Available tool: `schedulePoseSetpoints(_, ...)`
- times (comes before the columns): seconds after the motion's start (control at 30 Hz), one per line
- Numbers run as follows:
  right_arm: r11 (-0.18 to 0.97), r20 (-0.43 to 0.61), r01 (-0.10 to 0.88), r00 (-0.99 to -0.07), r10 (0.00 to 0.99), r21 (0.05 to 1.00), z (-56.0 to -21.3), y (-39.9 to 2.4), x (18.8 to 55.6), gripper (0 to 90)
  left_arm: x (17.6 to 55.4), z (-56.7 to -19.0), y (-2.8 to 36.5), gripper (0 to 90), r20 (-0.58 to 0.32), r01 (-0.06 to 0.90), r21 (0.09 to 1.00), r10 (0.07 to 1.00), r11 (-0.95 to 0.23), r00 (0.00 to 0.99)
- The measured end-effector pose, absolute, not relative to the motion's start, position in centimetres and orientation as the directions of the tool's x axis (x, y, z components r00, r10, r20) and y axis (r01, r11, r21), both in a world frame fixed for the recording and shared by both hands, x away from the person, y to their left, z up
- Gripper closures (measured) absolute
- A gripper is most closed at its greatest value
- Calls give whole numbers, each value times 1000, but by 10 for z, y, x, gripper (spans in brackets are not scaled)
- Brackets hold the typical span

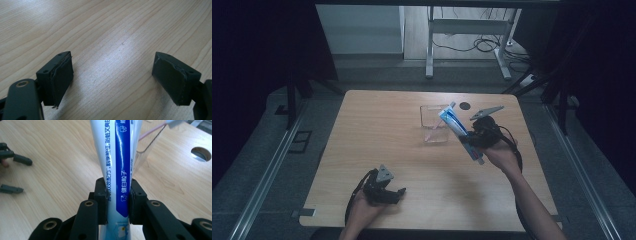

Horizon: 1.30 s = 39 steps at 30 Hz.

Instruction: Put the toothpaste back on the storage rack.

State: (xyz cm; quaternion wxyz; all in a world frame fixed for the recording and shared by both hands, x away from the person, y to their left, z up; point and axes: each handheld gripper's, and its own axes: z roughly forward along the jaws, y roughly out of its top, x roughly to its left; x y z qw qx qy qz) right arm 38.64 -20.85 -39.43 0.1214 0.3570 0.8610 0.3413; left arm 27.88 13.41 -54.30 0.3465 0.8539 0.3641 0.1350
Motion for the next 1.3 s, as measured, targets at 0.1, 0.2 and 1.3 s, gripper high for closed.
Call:
schedulePoseSetpoints(0.1, 506, 33, 527, -714, 699, 683, -393, -204, 389, 729, 279, -543, 134, 174, -23, 529, 691, 717, -492, 697)
schedulePoseSetpoints(0.2, 501, 31, 520, -715, 699, 692, -392, -199, 393, 729, 279, -543, 134, 174, -23, 529, 691, 717, -492, 696)
schedulePoseSetpoints(1.3, 427, 23, 468, -695, 719, 774, -376, -163, 442, 729, 279, -543, 133, 141, -25, 525, 687, 706, -503, 708)
